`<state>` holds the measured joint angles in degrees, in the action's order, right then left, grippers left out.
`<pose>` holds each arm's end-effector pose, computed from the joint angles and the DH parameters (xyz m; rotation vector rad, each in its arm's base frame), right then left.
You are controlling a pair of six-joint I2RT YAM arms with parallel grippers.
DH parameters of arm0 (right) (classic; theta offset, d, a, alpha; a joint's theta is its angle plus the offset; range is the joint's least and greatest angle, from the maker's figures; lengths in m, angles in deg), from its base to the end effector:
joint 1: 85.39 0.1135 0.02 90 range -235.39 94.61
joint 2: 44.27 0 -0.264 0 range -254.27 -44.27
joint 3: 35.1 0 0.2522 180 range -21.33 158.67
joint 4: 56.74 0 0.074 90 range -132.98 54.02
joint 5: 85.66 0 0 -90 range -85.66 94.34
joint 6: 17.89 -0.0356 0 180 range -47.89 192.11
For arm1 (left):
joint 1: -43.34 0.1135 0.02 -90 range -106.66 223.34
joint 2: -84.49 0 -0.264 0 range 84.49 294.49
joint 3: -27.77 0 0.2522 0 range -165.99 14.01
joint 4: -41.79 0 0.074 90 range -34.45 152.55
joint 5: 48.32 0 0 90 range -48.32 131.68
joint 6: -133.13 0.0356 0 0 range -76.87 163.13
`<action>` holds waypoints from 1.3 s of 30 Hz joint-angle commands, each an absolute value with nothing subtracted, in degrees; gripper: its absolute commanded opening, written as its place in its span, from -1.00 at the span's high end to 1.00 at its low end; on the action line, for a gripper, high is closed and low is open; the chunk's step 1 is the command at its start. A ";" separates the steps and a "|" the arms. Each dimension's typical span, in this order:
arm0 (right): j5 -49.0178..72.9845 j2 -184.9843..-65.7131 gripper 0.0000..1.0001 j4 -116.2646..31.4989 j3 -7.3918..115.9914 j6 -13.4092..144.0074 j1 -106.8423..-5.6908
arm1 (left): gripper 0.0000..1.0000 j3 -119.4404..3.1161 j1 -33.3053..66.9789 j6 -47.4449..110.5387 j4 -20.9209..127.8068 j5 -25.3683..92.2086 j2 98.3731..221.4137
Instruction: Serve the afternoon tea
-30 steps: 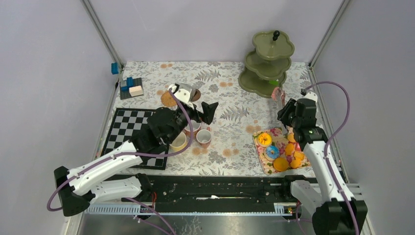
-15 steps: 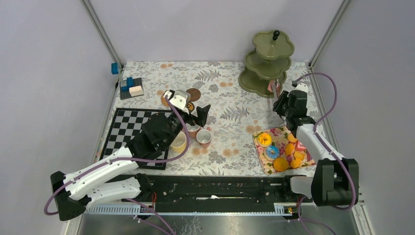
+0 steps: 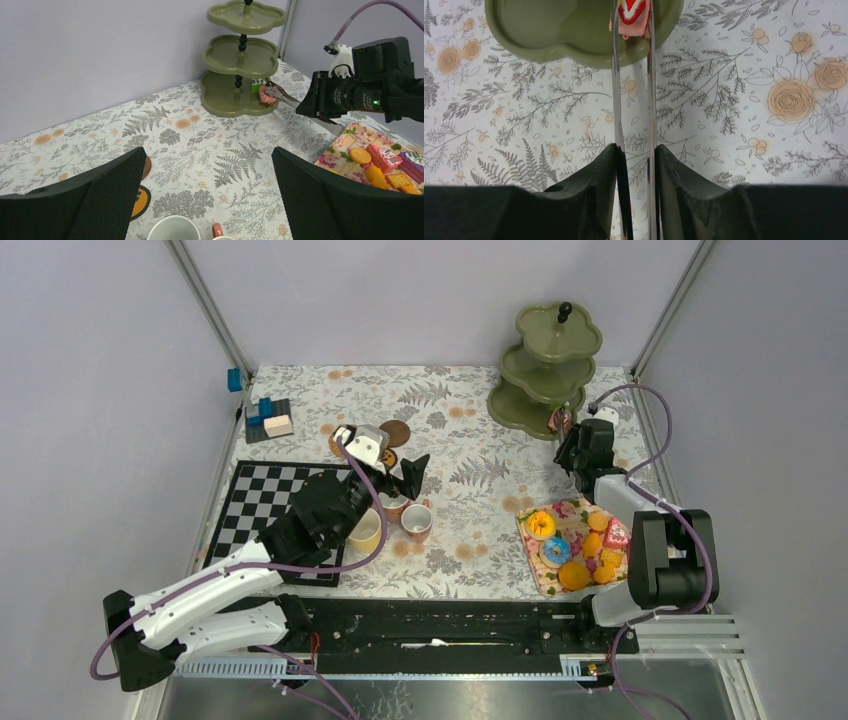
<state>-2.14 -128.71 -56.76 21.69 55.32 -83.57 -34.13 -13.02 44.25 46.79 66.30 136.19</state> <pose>0.3147 0.0060 0.2085 0.3366 2.0230 0.0861 0.1290 -0.1670 0.3750 0.3972 1.4520 -0.4603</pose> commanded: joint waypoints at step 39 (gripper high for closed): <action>-9.52 -129.87 -0.21 -49.84 32.25 57.11 -84.69 | -0.98 -34.42 -13.18 44.41 44.08 65.38 136.70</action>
<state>-6.62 -138.05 -53.28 33.84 58.16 -84.40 -34.13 -13.02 44.60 46.77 66.02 136.54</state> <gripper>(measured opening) 0.605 0.990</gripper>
